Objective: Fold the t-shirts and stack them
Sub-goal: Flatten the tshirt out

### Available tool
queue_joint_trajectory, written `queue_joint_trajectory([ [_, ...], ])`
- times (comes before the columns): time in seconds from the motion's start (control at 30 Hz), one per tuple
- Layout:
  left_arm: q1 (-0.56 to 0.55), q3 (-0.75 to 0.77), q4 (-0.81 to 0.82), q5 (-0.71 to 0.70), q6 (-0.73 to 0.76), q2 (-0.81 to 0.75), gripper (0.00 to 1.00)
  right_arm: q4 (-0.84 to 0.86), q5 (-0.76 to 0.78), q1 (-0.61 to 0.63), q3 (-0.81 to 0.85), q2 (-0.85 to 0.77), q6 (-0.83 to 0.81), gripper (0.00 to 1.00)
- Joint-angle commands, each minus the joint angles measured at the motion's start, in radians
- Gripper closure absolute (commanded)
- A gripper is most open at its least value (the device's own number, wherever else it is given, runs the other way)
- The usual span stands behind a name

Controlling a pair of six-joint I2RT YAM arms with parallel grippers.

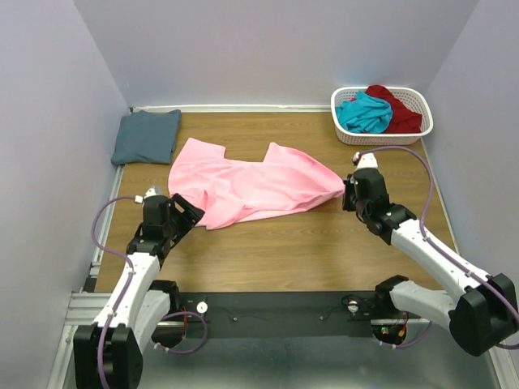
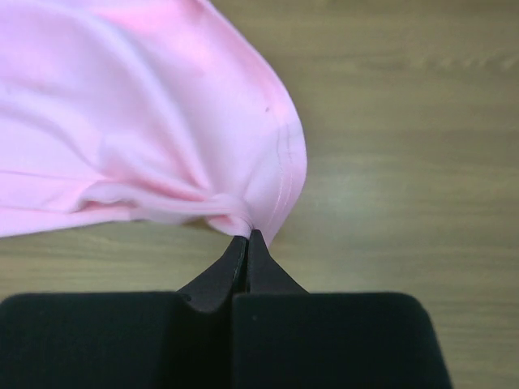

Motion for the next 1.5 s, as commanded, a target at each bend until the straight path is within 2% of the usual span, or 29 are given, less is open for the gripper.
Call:
queue_joint_trajectory([
  [0.0, 0.005, 0.052, -0.094, 0.035, -0.036, -0.149, 0.15, -0.007, -0.058, -0.005, -0.074, -0.062, 0.133, 0.99],
  [0.1, 0.005, 0.092, -0.152, -0.005, -0.032, -0.171, 0.13, -0.011, -0.040, -0.005, -0.092, -0.072, 0.162, 0.99],
  [0.23, 0.005, 0.079, -0.131, 0.004, -0.033, -0.108, 0.14, -0.013, 0.011, -0.007, -0.086, -0.044, 0.165, 0.99],
  [0.37, -0.006, 0.085, -0.089, 0.036, 0.004, 0.004, 0.30, -0.014, 0.008, -0.005, -0.068, -0.020, 0.164, 0.99],
  [0.4, -0.011, 0.089, -0.085, 0.032, 0.020, 0.027, 0.31, -0.014, 0.005, -0.005, -0.066, -0.016, 0.165, 0.99],
  [0.7, -0.081, 0.229, -0.080, 0.038, 0.227, 0.382, 0.35, -0.014, 0.005, -0.007, -0.069, -0.012, 0.169, 0.99],
  [0.8, -0.129, 0.278, -0.112, -0.008, 0.270, 0.470, 0.35, -0.014, 0.013, -0.007, -0.066, -0.021, 0.158, 0.99],
  [1.03, -0.193, 0.301, -0.137, -0.031, 0.281, 0.522, 0.40, -0.014, 0.016, -0.007, -0.065, -0.021, 0.152, 0.99],
  [1.23, -0.207, 0.307, -0.143, -0.028, 0.298, 0.559, 0.44, -0.013, 0.014, -0.007, -0.071, -0.006, 0.161, 0.99],
  [1.47, -0.215, 0.312, -0.141, -0.033, 0.298, 0.579, 0.42, -0.011, 0.017, -0.007, -0.077, -0.012, 0.164, 0.99],
])
